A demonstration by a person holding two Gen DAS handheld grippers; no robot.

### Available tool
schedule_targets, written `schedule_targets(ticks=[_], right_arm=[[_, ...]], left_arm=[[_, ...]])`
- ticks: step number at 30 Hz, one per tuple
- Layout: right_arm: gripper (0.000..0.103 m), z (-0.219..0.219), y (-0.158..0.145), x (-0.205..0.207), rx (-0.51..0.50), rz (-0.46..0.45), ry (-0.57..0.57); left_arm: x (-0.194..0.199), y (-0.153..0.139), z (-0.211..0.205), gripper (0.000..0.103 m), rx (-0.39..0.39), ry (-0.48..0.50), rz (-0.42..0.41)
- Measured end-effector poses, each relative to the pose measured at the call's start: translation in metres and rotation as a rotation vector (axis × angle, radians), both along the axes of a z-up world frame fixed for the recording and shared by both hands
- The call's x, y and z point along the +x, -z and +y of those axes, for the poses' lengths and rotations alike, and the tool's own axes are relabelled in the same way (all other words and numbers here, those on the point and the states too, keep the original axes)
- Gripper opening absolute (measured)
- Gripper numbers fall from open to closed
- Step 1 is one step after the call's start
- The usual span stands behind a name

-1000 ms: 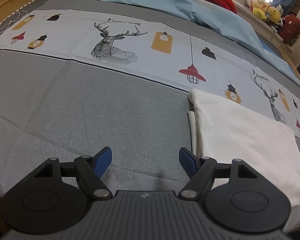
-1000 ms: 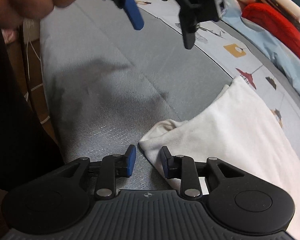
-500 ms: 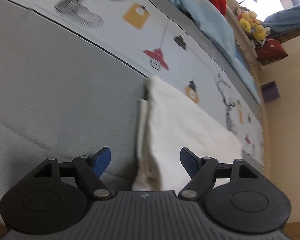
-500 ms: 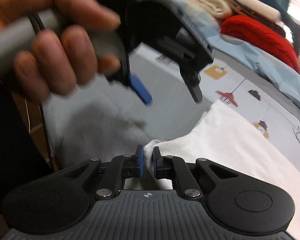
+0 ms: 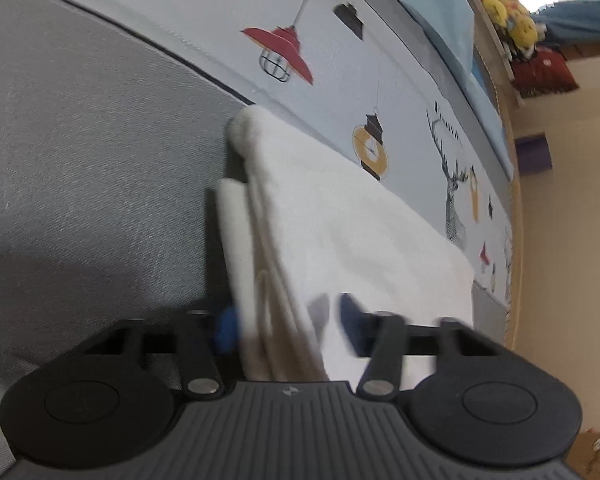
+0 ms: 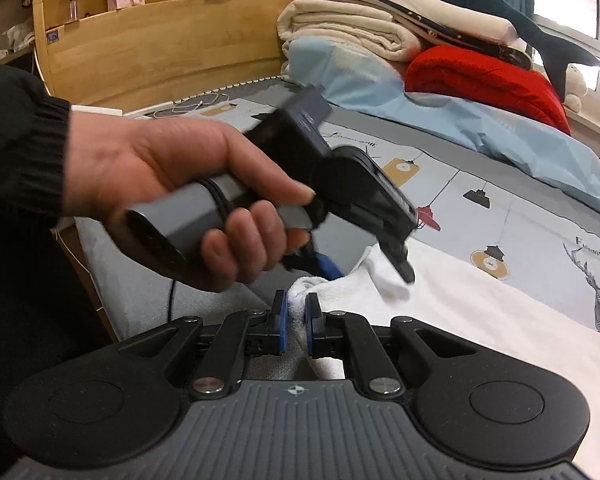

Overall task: Fold small clothes
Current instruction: 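Close both grippers on the edge of the folded white shirt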

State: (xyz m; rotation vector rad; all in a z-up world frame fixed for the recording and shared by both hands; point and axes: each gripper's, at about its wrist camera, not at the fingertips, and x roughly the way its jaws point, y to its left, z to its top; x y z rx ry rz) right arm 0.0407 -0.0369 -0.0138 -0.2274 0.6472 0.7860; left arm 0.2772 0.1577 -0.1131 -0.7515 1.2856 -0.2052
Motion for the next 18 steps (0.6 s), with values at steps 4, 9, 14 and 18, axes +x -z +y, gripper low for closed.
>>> schedule_targets(ticks=[4, 9, 14, 18], right_arm=[[0.008, 0.012, 0.002, 0.003, 0.016, 0.034, -0.006], [0.008, 0.033, -0.009, 0.0, 0.148, 0.05, -0.046], [0.008, 0.038, -0.013, 0.002, 0.209, 0.089, -0.034], [0.008, 0.026, -0.02, 0.005, 0.214, 0.081, -0.01]], left_arm=[[-0.008, -0.011, 0.006, 0.013, 0.01, -0.02, -0.061], [-0.034, -0.045, 0.049, 0.013, 0.043, -0.091, -0.162], [-0.049, -0.051, 0.073, 0.013, 0.086, -0.124, -0.143], [-0.045, -0.062, 0.06, 0.013, 0.092, -0.109, -0.178]])
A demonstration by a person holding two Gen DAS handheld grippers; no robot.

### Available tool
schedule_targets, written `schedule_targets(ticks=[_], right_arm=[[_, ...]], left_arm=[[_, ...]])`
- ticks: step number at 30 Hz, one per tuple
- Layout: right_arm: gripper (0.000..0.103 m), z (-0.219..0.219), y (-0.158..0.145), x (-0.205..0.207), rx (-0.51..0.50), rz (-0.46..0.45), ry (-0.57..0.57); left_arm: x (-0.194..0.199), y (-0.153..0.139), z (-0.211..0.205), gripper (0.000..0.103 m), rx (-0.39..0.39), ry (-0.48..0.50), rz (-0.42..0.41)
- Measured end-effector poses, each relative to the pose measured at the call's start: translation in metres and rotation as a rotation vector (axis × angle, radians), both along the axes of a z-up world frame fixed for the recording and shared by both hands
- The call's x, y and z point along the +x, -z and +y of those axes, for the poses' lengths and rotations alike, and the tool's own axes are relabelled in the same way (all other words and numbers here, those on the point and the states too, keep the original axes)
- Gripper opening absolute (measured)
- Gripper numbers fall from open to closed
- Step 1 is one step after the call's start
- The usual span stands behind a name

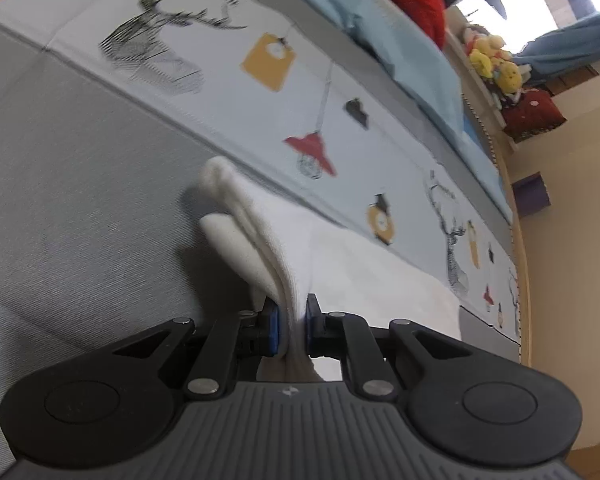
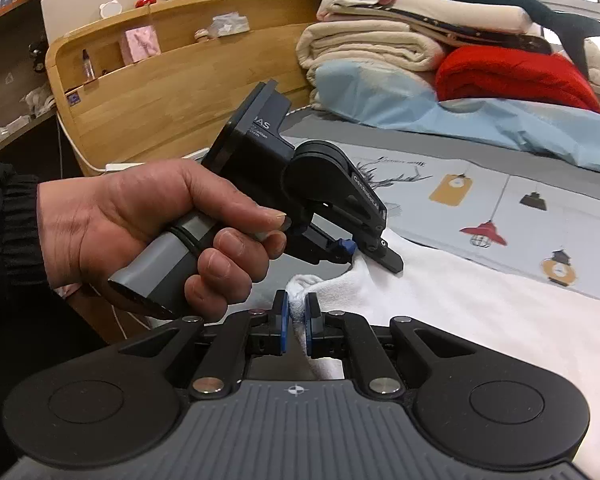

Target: Fold small clothes

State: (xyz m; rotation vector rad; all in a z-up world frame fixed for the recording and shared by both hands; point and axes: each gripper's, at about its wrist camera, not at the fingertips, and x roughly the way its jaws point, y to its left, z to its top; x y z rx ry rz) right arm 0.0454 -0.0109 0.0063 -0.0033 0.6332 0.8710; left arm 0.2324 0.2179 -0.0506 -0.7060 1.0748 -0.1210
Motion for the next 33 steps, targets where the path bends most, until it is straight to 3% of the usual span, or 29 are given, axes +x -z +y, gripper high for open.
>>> schedule_targets(ticks=[7, 16, 26, 33], right_arm=[[0.007, -0.062, -0.015, 0.011, 0.024, -0.006, 0.127], [0.007, -0.164, -0.026, -0.001, 0.066, -0.033, 0.307], [0.007, -0.27, -0.016, -0.025, 0.026, -0.023, 0.481], [0.007, -0.298, -0.008, -0.031, -0.026, 0.008, 0.546]], left_arm=[[0.012, -0.025, -0.052, 0.013, 0.001, 0.055, -0.077], [0.027, -0.057, -0.175, 0.013, 0.009, 0.219, -0.207], [0.022, -0.065, -0.308, 0.013, 0.019, 0.378, -0.322], [0.022, -0.055, -0.353, 0.015, 0.024, 0.462, -0.33]])
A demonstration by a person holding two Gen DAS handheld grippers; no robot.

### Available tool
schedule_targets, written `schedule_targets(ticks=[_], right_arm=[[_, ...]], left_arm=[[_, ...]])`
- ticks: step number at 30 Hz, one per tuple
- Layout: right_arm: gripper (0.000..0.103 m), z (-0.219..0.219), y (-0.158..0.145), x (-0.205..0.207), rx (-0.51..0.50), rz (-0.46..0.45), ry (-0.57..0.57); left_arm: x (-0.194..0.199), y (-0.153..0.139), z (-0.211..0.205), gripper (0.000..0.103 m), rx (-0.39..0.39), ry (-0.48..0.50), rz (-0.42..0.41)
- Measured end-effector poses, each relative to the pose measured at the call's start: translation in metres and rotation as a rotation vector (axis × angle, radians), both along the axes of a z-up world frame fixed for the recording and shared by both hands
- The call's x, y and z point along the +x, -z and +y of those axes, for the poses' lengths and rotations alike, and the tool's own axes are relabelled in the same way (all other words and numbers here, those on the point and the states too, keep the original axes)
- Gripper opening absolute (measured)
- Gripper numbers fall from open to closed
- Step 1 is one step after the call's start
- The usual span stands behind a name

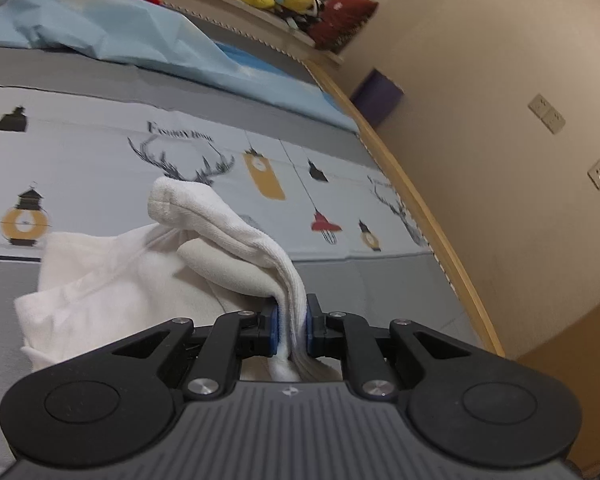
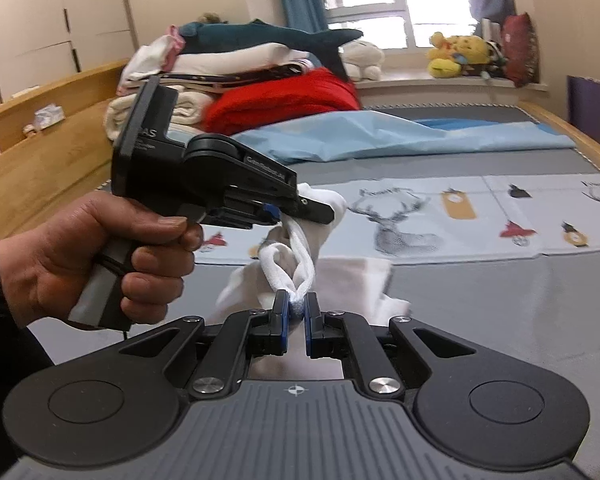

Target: Fold small clothes

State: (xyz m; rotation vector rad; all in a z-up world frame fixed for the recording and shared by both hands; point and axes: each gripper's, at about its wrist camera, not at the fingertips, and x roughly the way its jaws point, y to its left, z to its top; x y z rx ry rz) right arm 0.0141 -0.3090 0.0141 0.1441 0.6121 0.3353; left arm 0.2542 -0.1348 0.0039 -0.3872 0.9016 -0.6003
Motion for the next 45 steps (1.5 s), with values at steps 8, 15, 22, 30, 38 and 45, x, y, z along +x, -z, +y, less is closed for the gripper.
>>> schedule_targets(ticks=[8, 15, 22, 30, 38, 45], right_arm=[[0.012, -0.024, 0.046, 0.029, -0.11, 0.298, 0.231], [0.021, -0.035, 0.054, 0.036, 0.06, 0.326, 0.272], [0.035, -0.031, 0.084, 0.065, 0.13, 0.463, 0.293], [0.003, -0.024, 0.109, 0.067, 0.032, 0.607, 0.245], [0.011, -0.022, 0.068, 0.065, -0.048, 0.419, 0.275], [0.011, -0.014, 0.052, 0.114, -0.091, 0.242, 0.2]], left_arm=[[0.001, -0.012, 0.036, 0.032, -0.036, -0.003, -0.006], [-0.013, 0.001, 0.065, 0.032, 0.129, 0.111, 0.045], [-0.043, 0.056, 0.062, 0.032, 0.335, 0.305, 0.138], [-0.063, 0.11, 0.076, 0.023, 0.453, 0.421, 0.257], [-0.027, 0.074, 0.152, 0.025, 0.249, 0.14, 0.224], [0.007, 0.078, 0.195, 0.025, 0.076, -0.128, 0.257]])
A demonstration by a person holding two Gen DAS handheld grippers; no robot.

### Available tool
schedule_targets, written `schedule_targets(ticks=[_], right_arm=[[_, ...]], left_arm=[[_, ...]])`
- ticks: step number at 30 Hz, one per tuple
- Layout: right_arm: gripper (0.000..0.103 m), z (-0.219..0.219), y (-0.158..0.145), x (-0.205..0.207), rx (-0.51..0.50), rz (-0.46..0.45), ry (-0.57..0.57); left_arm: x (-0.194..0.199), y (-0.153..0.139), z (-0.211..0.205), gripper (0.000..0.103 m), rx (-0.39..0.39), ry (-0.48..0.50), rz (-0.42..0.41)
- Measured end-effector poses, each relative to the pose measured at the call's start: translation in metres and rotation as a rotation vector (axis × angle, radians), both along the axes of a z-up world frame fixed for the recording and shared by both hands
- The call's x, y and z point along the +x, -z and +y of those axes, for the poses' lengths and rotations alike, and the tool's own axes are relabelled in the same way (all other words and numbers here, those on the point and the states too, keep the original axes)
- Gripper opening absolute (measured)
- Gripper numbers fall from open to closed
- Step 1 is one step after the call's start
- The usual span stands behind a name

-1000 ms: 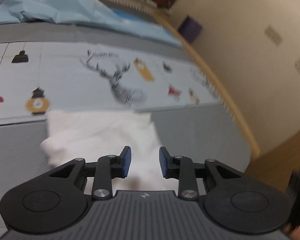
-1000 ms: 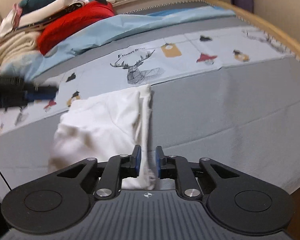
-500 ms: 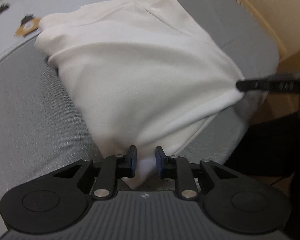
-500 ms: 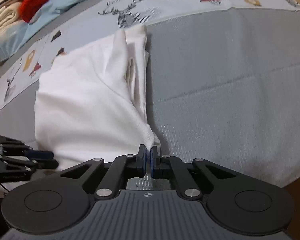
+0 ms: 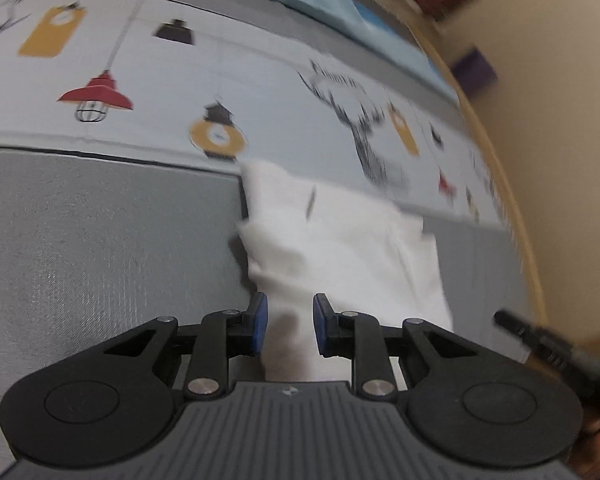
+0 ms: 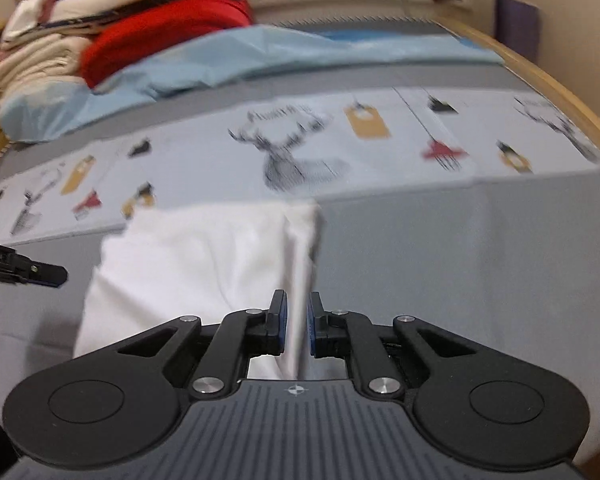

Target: Fold small clothes

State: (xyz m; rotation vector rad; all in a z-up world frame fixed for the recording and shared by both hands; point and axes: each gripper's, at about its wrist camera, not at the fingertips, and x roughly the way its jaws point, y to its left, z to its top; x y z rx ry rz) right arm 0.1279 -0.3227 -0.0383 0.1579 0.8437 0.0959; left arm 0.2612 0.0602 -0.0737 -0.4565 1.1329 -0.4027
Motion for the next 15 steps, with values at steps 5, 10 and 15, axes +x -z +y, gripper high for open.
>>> schedule_targets(ticks=[5, 10, 15], right_arm=[[0.011, -0.003, 0.029, 0.048, 0.115, 0.076, 0.086], [0.017, 0.004, 0.047, 0.08, 0.141, 0.099, 0.098], [0.018, 0.0, 0.067, 0.099, 0.187, 0.151, 0.131]], left_arm=[[0.025, 0.007, -0.003, 0.025, -0.079, -0.134, 0.047], [0.047, 0.016, -0.012, 0.033, -0.142, -0.167, 0.098], [0.059, 0.035, -0.025, 0.035, -0.084, -0.168, 0.155]])
